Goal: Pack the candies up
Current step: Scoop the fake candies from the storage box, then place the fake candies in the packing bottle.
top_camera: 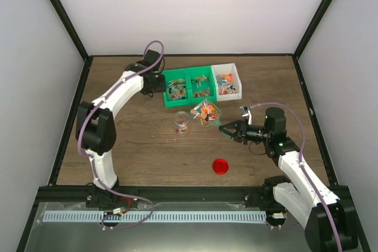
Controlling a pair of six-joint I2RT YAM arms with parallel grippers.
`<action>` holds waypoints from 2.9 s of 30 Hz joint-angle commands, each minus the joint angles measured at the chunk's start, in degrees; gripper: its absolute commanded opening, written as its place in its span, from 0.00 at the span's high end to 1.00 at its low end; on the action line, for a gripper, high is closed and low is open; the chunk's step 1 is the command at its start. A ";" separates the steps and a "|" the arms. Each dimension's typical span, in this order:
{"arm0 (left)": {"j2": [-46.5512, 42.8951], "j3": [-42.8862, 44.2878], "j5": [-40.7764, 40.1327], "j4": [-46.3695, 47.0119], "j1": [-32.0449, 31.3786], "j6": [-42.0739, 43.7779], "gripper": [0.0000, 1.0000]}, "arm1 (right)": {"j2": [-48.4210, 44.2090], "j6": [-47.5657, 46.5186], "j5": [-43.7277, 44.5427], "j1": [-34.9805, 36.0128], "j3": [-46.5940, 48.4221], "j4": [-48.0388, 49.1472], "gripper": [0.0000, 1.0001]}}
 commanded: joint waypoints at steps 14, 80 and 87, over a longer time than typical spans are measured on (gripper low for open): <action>-19.24 -31.14 11.70 18.78 0.21 -4.92 0.41 | 1.49 -7.72 8.25 3.94 13.59 -23.14 0.99; -16.92 -38.22 14.81 26.86 -0.30 1.53 0.41 | 18.20 -12.31 26.13 18.98 39.65 -48.20 0.99; -16.71 -38.35 15.14 27.04 -0.37 1.53 0.41 | 18.80 -11.89 26.31 19.43 40.13 -47.87 0.99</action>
